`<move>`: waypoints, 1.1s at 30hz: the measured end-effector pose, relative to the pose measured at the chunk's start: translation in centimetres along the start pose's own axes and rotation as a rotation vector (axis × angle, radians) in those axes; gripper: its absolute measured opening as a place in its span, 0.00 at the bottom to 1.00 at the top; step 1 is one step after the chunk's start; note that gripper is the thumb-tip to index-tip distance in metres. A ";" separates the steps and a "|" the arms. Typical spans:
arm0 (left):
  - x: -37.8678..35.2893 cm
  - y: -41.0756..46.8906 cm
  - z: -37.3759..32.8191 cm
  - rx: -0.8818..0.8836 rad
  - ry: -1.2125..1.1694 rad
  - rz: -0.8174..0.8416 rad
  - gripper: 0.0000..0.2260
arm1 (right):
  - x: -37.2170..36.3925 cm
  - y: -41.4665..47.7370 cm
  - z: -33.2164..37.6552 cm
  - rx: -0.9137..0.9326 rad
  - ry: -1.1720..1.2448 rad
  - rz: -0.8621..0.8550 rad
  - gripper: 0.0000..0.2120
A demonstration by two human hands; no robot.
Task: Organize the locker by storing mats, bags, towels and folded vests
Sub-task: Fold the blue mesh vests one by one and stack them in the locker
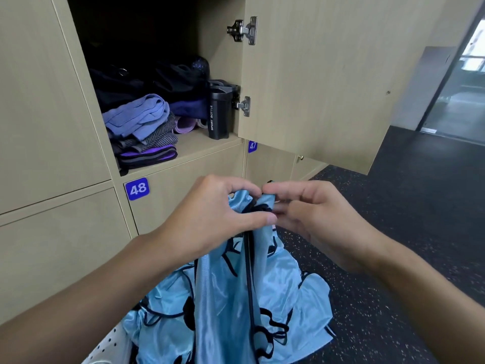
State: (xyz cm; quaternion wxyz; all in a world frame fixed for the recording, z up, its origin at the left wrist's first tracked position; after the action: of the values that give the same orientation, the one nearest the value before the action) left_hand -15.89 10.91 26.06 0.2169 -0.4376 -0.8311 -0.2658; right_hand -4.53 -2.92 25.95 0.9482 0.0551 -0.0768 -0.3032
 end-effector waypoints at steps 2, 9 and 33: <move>-0.1 0.0 0.0 0.021 0.043 -0.024 0.18 | 0.1 0.0 -0.2 -0.008 -0.053 0.029 0.19; -0.6 -0.1 0.3 -0.064 -0.012 -0.142 0.03 | -0.3 -0.3 -0.1 0.061 -0.107 0.057 0.19; 2.8 1.2 0.1 -0.145 -0.124 -0.037 0.09 | -0.2 -1.1 1.1 0.313 -0.272 0.119 0.06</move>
State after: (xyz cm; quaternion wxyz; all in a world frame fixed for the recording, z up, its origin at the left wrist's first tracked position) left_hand -16.34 13.26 27.99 0.1278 -0.4523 -0.8295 -0.3016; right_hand -5.46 -3.75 26.85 0.9251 0.1559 -0.2535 -0.2359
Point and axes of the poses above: each hand's wrist, its own y-axis towards the middle knuckle, its own x-axis out of the back of the hand, z = x × y, the point moved 1 cm from there along y, towards the middle knuckle, and after that the axes turned 5 degrees about x, right-handed, at the moved point
